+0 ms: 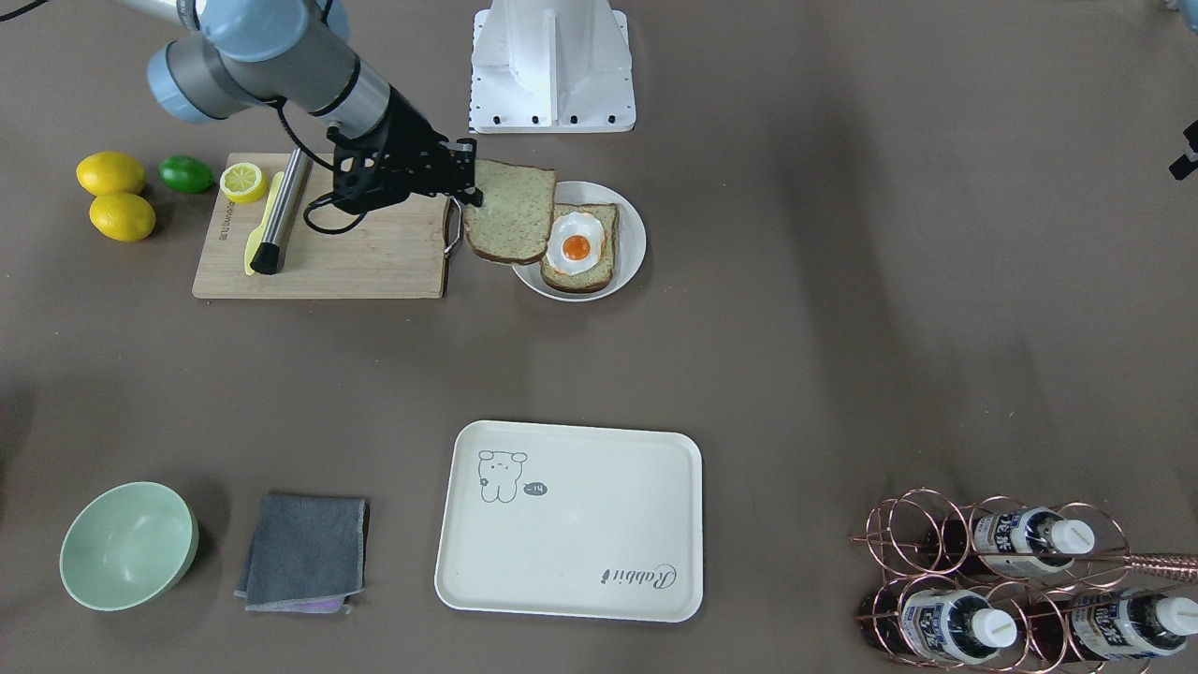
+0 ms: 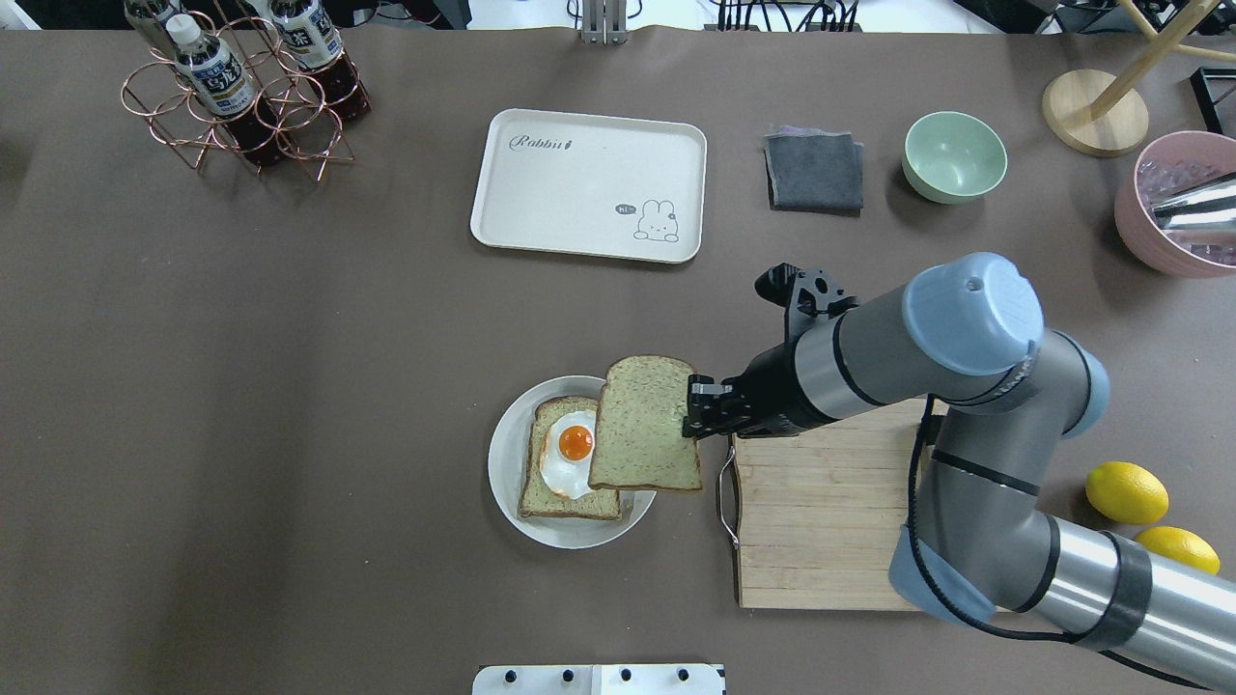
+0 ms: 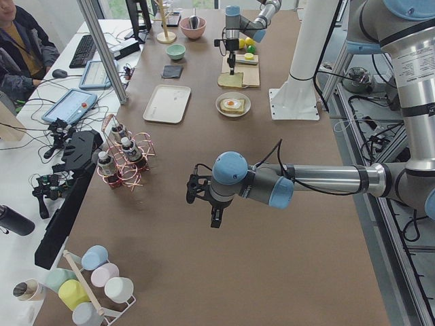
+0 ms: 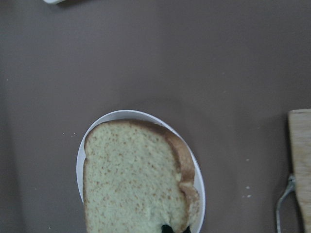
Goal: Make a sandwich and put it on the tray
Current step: 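Carry the bread slice with the right gripper onto the egg toast, then open the right gripper and lift it away from the plate, then reach the left gripper to the plate rim while the right arm withdraws, then grip the plate rim with the left gripper and carry it onto the tray, then lower the plate onto the white tray and open the left gripper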
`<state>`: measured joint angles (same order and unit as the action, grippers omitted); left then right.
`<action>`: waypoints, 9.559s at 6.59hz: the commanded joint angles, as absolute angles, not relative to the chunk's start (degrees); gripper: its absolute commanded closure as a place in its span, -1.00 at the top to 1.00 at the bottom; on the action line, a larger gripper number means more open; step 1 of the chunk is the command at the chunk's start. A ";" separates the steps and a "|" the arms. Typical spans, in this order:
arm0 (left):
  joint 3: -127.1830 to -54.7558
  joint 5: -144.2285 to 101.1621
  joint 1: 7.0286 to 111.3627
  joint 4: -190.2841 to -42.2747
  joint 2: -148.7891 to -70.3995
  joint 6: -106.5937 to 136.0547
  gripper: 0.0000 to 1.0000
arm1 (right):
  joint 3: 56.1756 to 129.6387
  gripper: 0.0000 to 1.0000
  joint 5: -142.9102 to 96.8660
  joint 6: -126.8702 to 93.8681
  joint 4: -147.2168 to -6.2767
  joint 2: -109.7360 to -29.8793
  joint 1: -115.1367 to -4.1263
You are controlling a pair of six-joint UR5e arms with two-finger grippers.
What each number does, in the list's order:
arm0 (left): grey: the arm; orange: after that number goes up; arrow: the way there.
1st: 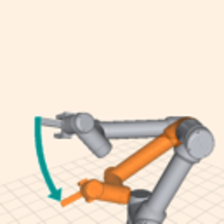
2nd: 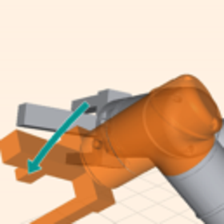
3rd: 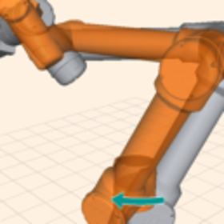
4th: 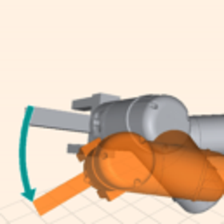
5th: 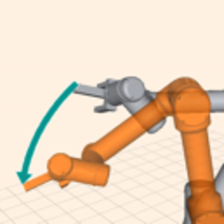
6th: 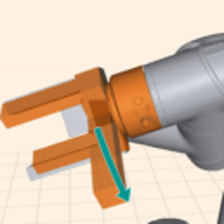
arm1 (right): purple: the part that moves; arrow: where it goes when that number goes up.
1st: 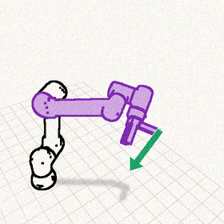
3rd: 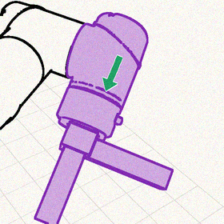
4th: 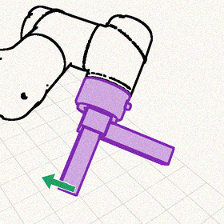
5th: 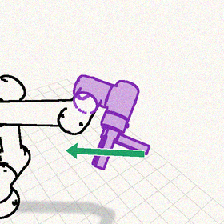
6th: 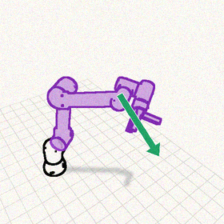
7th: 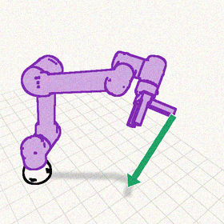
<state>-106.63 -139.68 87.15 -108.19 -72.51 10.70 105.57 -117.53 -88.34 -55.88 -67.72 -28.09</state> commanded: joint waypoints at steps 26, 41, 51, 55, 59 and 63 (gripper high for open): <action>-110.32 -111.89 28.85 -102.52 -111.39 81.89 0.95 | 110.13 0.99 -134.37 -48.11 -72.07 -89.64 -55.70; -99.76 -107.40 23.55 -111.53 -115.75 79.27 -1.00 | 113.03 0.99 -135.35 -47.46 -72.25 -93.60 -58.09; -88.93 -123.45 41.26 -120.59 -122.55 77.37 -1.00 | 116.45 0.99 -137.90 -47.37 -73.83 -95.44 -62.13; -59.05 -127.89 49.92 -125.11 -140.32 70.93 -1.00 | 117.60 0.99 -138.43 -47.29 -73.92 -96.24 -63.02; -42.21 -124.38 49.83 -132.53 -149.67 69.97 -1.00 | 117.51 0.99 -138.08 -47.29 -73.92 -96.06 -62.67; -41.66 -122.08 48.25 -134.30 -149.68 69.70 -1.00 | 117.25 0.99 -137.64 -47.37 -73.92 -96.68 -62.93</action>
<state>-41.72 -122.37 48.42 -134.11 -149.76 69.72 117.32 -137.76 -47.30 -73.92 -96.32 -62.84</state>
